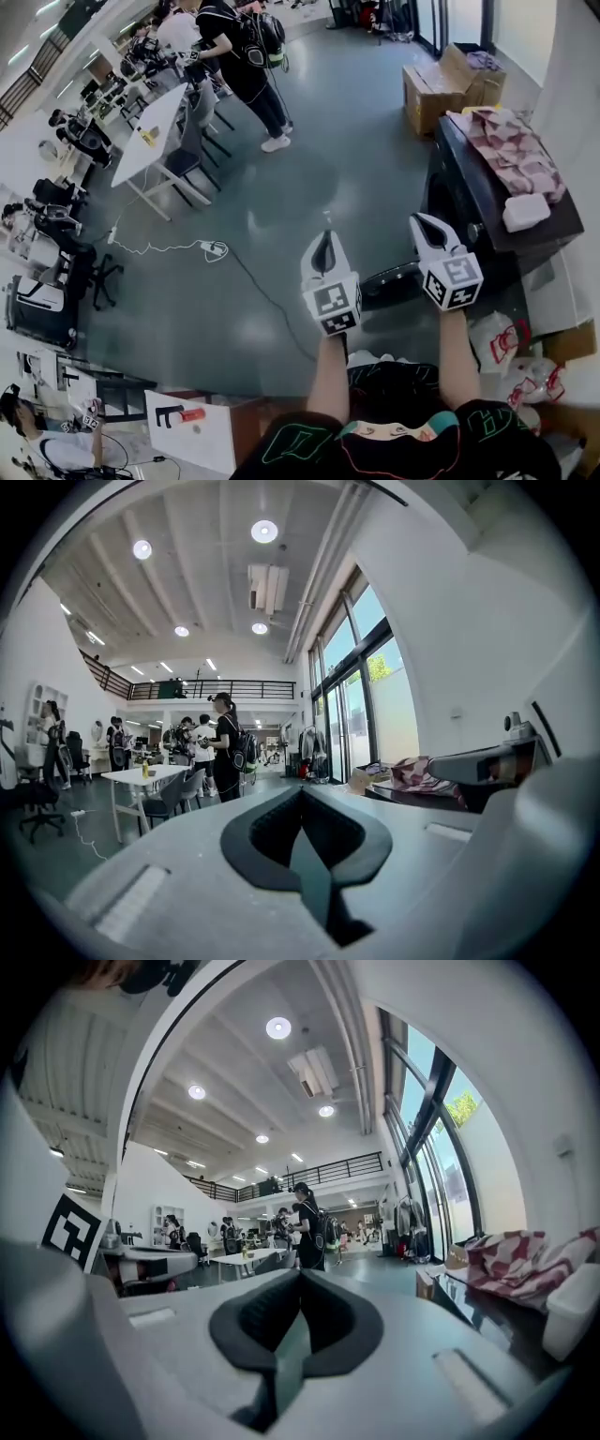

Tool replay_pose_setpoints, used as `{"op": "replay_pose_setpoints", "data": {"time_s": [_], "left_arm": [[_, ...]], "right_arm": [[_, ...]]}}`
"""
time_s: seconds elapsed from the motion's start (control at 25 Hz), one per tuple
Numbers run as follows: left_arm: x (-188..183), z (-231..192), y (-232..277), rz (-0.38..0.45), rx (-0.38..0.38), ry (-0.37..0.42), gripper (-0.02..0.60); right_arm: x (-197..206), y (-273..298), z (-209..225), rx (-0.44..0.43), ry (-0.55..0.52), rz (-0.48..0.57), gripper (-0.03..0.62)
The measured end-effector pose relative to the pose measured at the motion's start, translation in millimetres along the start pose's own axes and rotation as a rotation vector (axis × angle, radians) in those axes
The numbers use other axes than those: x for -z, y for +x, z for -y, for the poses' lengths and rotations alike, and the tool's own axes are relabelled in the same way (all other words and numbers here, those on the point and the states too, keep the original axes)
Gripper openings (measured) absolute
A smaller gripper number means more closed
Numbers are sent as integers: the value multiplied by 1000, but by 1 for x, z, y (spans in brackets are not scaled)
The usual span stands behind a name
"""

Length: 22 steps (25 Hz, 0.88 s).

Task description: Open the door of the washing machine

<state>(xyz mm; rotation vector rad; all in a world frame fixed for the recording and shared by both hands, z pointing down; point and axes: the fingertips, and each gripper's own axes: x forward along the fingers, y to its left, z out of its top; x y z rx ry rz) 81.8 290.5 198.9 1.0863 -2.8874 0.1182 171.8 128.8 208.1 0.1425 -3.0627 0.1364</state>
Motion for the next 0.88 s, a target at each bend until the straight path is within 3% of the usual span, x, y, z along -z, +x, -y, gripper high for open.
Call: {"op": "replay_pose_setpoints", "data": {"time_s": [0.2,0.52,0.88], "left_arm": [[-10,20,-4,18,36,38,11],[-28,13,-4,46,31,14,11],[-25,20,6,49,25,19,11]], "right_arm": [[-3,-16,22,82,-7,-25,3],[-11,-11,12,56,-9,-19,3],[-20,-13,27,87,-37,2,3]]}}
